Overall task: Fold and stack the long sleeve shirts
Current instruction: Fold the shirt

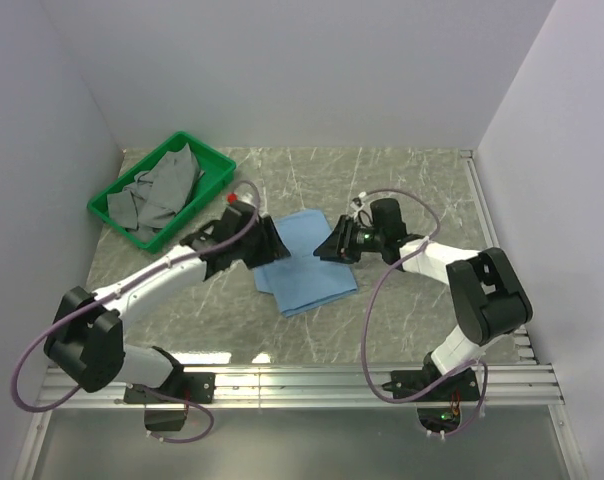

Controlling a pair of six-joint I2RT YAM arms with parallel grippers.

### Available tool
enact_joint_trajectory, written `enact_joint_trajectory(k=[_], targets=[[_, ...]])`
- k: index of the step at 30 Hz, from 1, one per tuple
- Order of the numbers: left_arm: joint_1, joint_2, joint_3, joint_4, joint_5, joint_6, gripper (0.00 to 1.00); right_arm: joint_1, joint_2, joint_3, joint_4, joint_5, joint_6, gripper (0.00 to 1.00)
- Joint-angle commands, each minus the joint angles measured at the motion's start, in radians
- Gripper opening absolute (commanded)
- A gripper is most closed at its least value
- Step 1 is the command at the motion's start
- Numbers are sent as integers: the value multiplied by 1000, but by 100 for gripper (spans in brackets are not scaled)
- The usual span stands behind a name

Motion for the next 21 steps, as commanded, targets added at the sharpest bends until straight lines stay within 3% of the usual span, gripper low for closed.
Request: enact_joint_trajectory(k=[1, 8, 14, 21], targets=[[-77, 16, -76, 0, 72, 29, 54, 48, -27, -20, 77, -41, -26, 44], [-147, 117, -138, 1, 144, 95, 38, 109, 97, -43, 77, -92, -33, 44], [-145, 240, -136, -28, 208, 136, 32, 109, 218, -30, -58, -102, -121, 43], [-144, 330, -155, -69, 200, 138, 28, 48, 214, -63, -86, -90, -151, 43]])
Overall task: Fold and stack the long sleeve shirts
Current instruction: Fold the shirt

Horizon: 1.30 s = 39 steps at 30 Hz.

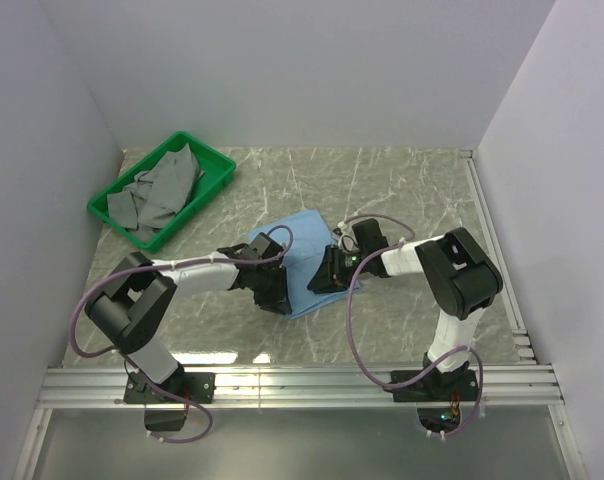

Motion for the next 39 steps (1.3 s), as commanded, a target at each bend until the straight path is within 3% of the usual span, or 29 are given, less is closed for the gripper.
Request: enact_joint_trajectory(k=[1, 5, 12, 21, 25, 29, 34, 39], targets=[[-4, 82, -23, -63, -26, 33, 28, -52, -13, -35, -77, 37, -67, 43], [4, 95, -28, -60, -21, 32, 27, -155, -25, -60, -136, 49, -101, 43], [21, 95, -42, -54, -11, 32, 26, -330, -69, -185, -70, 15, -86, 42], [21, 48, -36, -62, -17, 36, 28, -345, -330, -201, 64, 67, 53, 42], [19, -65, 1, -66, -32, 29, 41, -322, -402, -135, 105, 96, 83, 43], [25, -165, 82, -88, -113, 0, 51, -243, -356, -43, 183, 121, 141, 46], [96, -216, 139, 5, -181, -69, 51, -141, -202, 32, 370, 178, 245, 48], [185, -112, 135, 134, -190, -118, 46, -85, 14, 101, 594, 184, 369, 48]])
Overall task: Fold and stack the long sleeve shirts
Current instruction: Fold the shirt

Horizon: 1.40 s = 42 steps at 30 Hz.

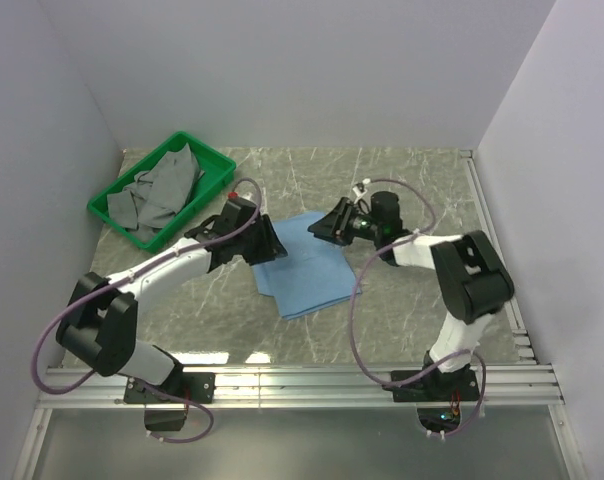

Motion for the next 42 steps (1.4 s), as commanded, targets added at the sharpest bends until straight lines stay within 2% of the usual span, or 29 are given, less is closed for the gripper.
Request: enact_joint_trajectory(k=[1, 3, 8, 12, 16, 18, 23, 28, 30, 35, 40, 42], targets=[[42, 86, 11, 115, -62, -61, 45, 19, 134, 51, 217, 29, 104, 48], [51, 141, -6, 147, -76, -85, 44, 18, 207, 67, 240, 32, 113, 48], [62, 233, -47, 161, -88, -133, 41, 2, 277, 33, 228, 73, 70, 48], [98, 245, -134, 192, -70, -176, 39, -50, 284, -28, 251, 90, 72, 48], [108, 205, -138, 157, -76, -168, 43, -113, 216, -82, 228, 72, 69, 48], [108, 157, -117, 132, -83, -158, 45, -131, 139, -93, 170, 61, 22, 48], [85, 51, -38, -9, -112, -122, 53, -119, -28, -85, -116, 29, -112, 47], [-3, -8, 16, -98, -62, -61, 53, -108, -166, -146, -291, -31, -192, 45], [-43, -3, 8, -116, -28, -38, 53, -104, -185, -166, -334, -86, -231, 43], [-127, 52, -15, -129, 73, 5, 49, -59, -138, -131, -595, -160, -382, 43], [-150, 168, -17, -146, 136, 43, 46, -59, -64, -143, -669, -89, -434, 43], [-152, 216, -12, -170, 113, 59, 44, -64, -42, -148, -687, -51, -439, 43]])
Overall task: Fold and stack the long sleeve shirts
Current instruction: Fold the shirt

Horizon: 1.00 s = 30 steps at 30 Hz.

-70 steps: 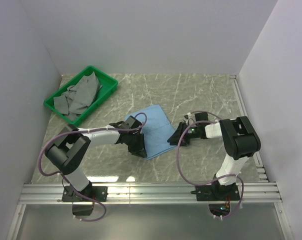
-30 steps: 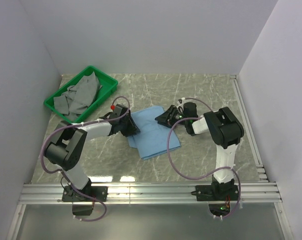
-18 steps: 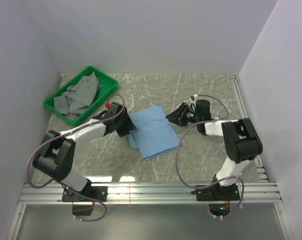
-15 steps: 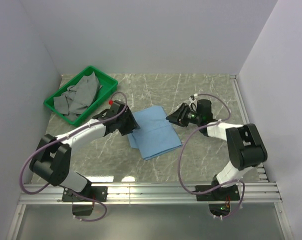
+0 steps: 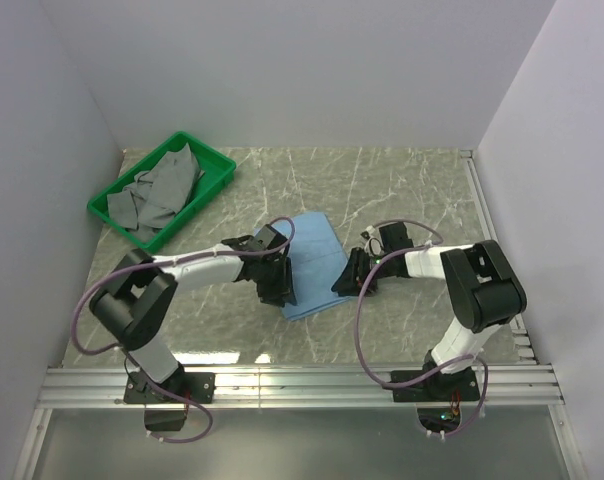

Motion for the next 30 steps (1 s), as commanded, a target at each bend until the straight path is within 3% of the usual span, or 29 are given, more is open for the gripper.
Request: enact_joint_trajectory(k=[1, 6, 14, 16, 18, 22, 30], targets=[[-1, 58, 2, -82, 10, 52, 43, -10, 25, -1, -97, 72, -63, 43], [-1, 34, -27, -109, -84, 44, 41, -19, -4, 20, -192, 158, -116, 42], [2, -144, 40, -214, -326, -55, 59, -21, -233, 92, -358, 333, -195, 44], [8, -158, 53, -234, -381, -80, 69, -21, -257, 103, -387, 368, -203, 45], [19, -164, 62, -219, -383, -102, 73, -21, -300, 109, -389, 388, -208, 45], [34, -118, 70, -179, -372, -134, 71, -21, -325, 124, -395, 489, -200, 46], [59, 54, 137, -122, -409, -102, 64, -10, -193, 129, -387, 473, -218, 40]])
